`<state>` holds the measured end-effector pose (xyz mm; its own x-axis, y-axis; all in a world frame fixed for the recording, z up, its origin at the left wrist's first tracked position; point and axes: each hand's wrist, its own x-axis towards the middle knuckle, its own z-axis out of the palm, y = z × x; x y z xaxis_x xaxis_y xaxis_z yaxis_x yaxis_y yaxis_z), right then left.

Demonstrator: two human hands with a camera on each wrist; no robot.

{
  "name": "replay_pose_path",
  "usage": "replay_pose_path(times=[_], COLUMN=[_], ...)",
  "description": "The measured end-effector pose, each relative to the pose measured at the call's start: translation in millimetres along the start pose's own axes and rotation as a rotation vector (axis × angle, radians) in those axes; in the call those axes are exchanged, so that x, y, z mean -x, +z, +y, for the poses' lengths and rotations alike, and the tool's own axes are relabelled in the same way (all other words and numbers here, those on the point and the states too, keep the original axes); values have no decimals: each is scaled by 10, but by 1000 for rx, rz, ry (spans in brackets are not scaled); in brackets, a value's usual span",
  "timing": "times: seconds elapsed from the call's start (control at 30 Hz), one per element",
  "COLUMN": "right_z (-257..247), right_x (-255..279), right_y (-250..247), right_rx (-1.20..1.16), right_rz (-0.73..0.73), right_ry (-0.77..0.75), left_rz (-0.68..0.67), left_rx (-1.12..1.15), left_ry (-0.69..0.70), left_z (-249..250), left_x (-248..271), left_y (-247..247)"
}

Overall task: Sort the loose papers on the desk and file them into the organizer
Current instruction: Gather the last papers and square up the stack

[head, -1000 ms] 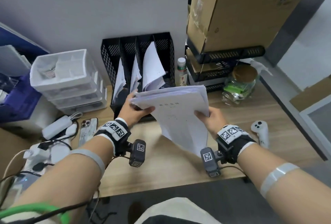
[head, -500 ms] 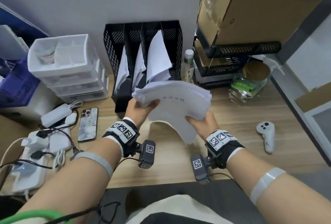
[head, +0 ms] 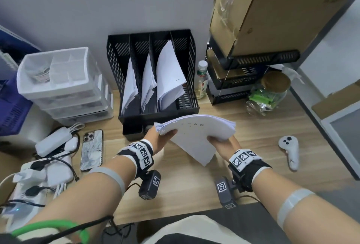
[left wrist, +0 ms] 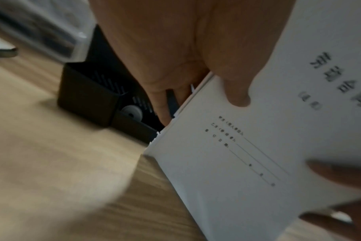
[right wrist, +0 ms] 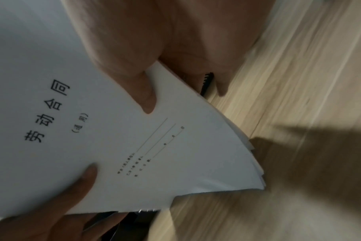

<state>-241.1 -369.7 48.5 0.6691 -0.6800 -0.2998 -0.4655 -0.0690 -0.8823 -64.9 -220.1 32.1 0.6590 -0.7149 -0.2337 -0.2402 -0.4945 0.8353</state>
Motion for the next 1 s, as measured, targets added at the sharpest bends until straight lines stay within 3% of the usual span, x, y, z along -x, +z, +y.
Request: replay_pose_path(times=[0.1, 0.17, 0.33, 0.43, 0.57, 0.73, 1.0], right_z=[43, -74, -860, -1311, -1579, -1745, -1856], right_x=[-157, -216, -119, -87, -232, -398, -886], right_y=[-60, -83, -18, -63, -227, -478, -385], right_rx=[197, 177, 39, 41, -65, -95, 40], right_rz=[179, 218, -118, -93, 64, 62, 31], right_ry=[102, 138, -102, -143, -106, -110, -83], left_rz=[-16, 22, 85, 136, 212, 56, 9], left_rx=[-267, -373, -578, -753, -550, -333, -205], left_ry=[-61, -5, 310, 377, 448, 261, 148], left_z=[146, 324, 817, 1082, 1200, 1029, 797], left_x=[-88, -126, -117, -119, -98, -268, -625], left_y=[-113, -178, -170, -92, 0, 195, 282])
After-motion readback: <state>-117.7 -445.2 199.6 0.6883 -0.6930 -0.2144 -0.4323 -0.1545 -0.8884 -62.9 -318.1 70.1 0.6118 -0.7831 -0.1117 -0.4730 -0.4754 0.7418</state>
